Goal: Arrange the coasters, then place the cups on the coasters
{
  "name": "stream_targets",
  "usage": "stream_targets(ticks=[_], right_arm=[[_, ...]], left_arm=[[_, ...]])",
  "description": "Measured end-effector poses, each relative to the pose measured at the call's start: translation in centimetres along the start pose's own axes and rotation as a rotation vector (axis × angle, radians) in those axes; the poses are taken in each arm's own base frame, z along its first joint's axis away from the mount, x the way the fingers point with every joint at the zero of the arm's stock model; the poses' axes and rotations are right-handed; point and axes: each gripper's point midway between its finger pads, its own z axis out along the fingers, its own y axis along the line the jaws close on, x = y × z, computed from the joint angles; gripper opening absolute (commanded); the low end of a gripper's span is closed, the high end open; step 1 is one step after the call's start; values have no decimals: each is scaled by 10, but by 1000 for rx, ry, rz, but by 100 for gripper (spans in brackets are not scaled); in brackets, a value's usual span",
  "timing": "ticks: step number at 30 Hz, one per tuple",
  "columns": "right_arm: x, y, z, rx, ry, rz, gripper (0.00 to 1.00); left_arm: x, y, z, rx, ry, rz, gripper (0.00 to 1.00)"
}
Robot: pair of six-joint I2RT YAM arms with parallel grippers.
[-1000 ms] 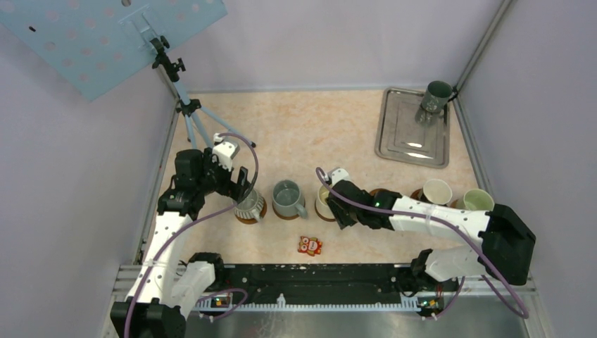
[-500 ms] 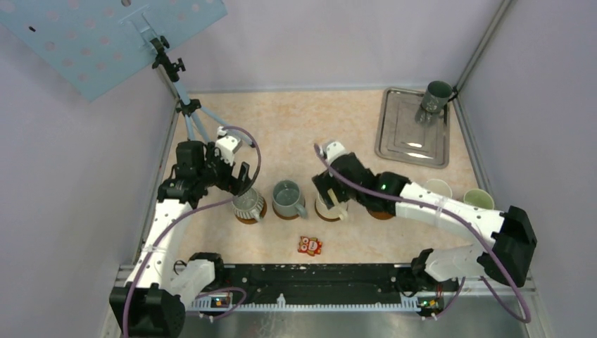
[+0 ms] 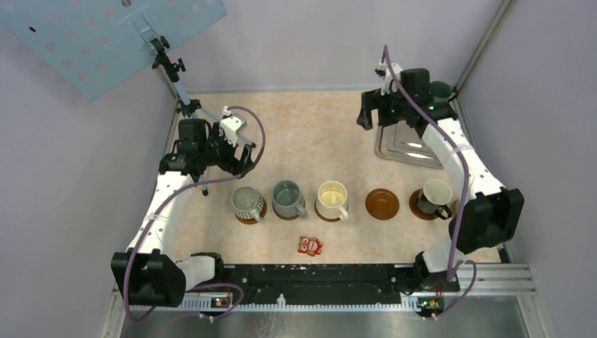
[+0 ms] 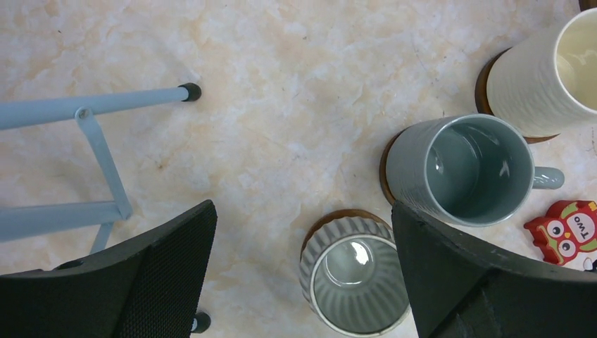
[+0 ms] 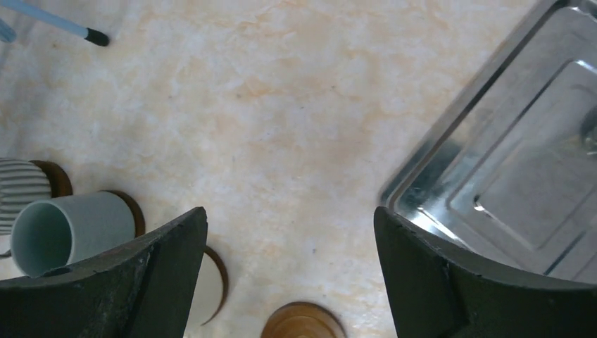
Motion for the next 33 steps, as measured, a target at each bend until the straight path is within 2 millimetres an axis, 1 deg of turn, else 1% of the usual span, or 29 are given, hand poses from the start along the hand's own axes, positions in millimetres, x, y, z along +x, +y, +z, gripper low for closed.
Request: stream_targets(ticks=[2, 5, 8, 9, 12, 15, 17, 20, 22, 24, 26, 29, 31, 33], right_arm=[[-6, -25, -3, 1, -1, 7, 86], [-17, -71, -16, 17, -14, 19, 84], [-25, -130, -32, 63, -22, 11, 83], [-27, -153, -37, 83, -24, 4, 83], [-24, -220, -50, 137, -17, -18, 81], [-17, -276, -55, 175, 0, -51, 81], [-9, -310, -57, 196, 9, -80, 81], [4, -344, -55, 200, 14, -134, 81], [14, -360, -52, 197, 25, -188, 80], [19, -373, -45, 200, 30, -255, 77], [20, -381, -38, 209, 26, -282, 72], [16, -403, -27, 274, 2, -290, 63], [13, -419, -19, 338, -11, -277, 60], [13, -431, -12, 393, -18, -257, 58]], left_arm=[[-4, 4, 4, 3, 3, 0, 99], [-7, 7, 9, 13, 6, -5, 99], [-10, 8, 17, 42, 8, -13, 99], [-11, 8, 20, 54, 8, -16, 99], [-9, 8, 27, 78, 16, -26, 99], [-5, 7, 31, 96, 30, -38, 99], [-3, 6, 33, 105, 40, -42, 99], [-5, 7, 34, 110, 44, -43, 99], [-8, 8, 35, 112, 46, -42, 99], [-8, 9, 35, 113, 50, -44, 99], [-8, 9, 36, 116, 58, -48, 99], [-5, 10, 39, 121, 71, -56, 99], [-3, 10, 41, 123, 81, -62, 99], [-2, 11, 42, 125, 88, -66, 99]])
